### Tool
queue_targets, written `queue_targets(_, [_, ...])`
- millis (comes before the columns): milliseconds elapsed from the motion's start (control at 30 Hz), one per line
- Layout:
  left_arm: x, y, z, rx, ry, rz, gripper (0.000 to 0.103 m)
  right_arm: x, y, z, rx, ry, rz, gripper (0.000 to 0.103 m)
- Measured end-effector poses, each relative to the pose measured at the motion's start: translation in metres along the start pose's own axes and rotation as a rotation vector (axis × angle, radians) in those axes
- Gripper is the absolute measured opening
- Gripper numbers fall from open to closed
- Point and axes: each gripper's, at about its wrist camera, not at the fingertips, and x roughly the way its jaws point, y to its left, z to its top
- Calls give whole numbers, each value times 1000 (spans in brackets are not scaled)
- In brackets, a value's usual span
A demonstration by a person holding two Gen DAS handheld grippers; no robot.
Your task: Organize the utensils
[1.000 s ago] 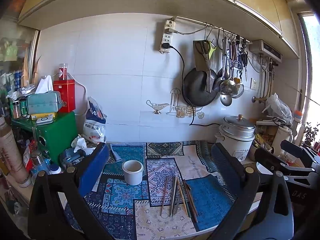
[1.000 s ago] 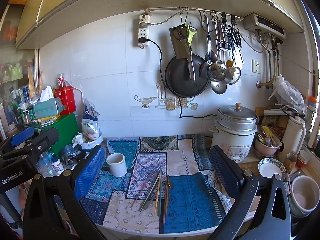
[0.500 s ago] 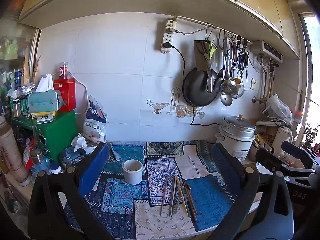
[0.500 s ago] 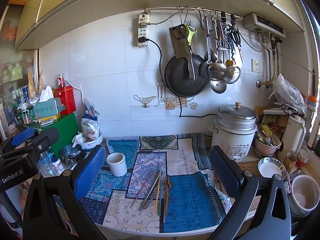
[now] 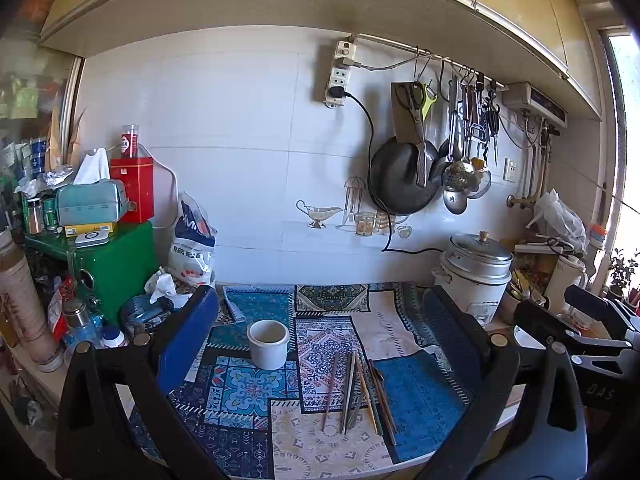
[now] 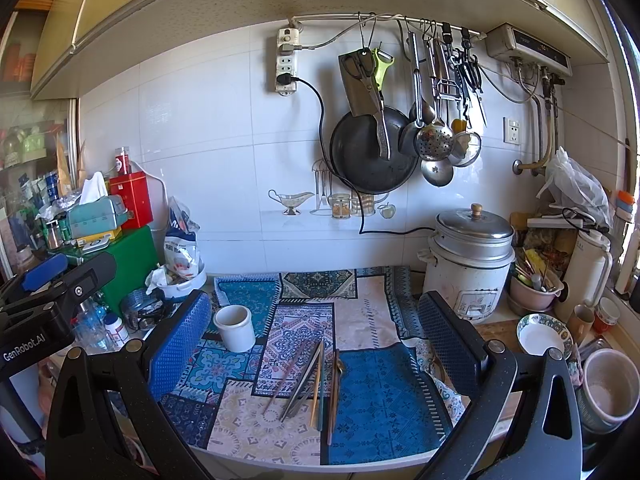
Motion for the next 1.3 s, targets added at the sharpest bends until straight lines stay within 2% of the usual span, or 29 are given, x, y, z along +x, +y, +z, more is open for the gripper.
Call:
queue_targets(533, [2, -1, 2, 9, 6, -9, 103, 0, -2, -1, 5, 1, -4, 103])
queue_targets(933, [19, -1, 0, 11, 26, 1, 103, 19, -6, -2, 12, 39, -9, 103])
queue_targets(1067, [35, 1, -6, 14, 61, 11, 103, 36, -8, -8, 15, 81, -14, 103])
queue_targets(1167, [54, 3, -16, 7, 104, 45, 103, 54, -13, -17, 15, 127, -29, 103])
queue_targets(1300, [93, 6, -36, -1, 207, 48, 103, 85, -25, -35, 23, 226, -59, 103])
